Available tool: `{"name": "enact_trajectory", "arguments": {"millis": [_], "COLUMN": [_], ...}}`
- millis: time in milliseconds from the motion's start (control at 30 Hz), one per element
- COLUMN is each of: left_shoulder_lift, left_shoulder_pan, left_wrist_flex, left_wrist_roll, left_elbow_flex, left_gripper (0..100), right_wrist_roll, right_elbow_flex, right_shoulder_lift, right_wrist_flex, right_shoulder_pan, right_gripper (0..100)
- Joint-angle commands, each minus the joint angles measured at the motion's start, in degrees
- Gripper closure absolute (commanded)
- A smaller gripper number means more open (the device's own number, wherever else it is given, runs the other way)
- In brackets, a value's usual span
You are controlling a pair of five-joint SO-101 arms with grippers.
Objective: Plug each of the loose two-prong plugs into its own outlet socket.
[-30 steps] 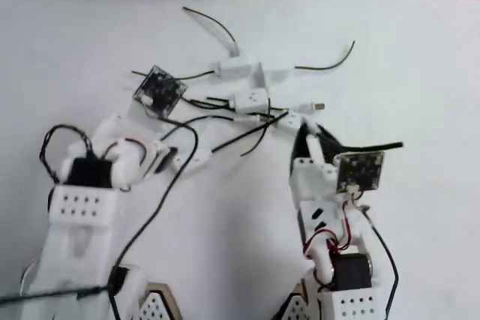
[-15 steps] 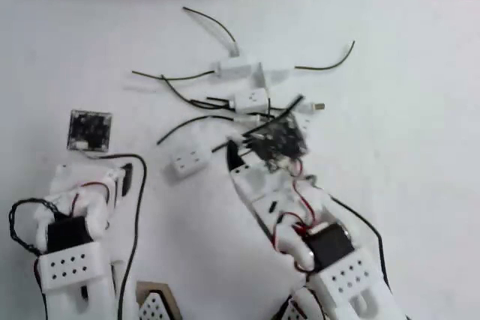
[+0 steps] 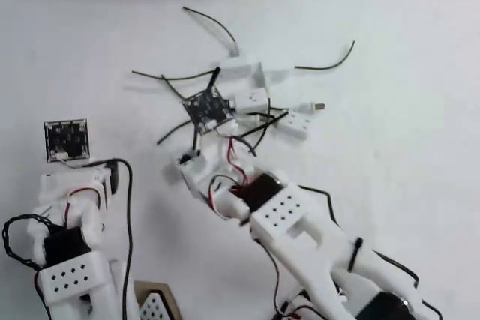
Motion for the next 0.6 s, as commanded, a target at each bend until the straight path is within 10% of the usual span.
{"name": "enact_trajectory", "arguments": {"millis": [0, 567], "left_shoulder_lift": [-1.36, -1.45], "left_shoulder_pan": [-0.48, -0.48], "left_wrist_flex": [-0.09, -0.44], "left_wrist_roll": [0.53, 0.35], "left_elbow_flex": [-0.18, 0.53], "left_gripper": [74, 74], "right_wrist_roll": [-0.7, -4.75], "right_elbow_flex": [-2.9, -5.1], "right_shoulder_lift": [3.91, 15.78], "right_wrist_flex": [-6.11, -13.23], "right_shoulder_pan": [-0.13, -0.13], "right_gripper": [97.9, 98.1]}}
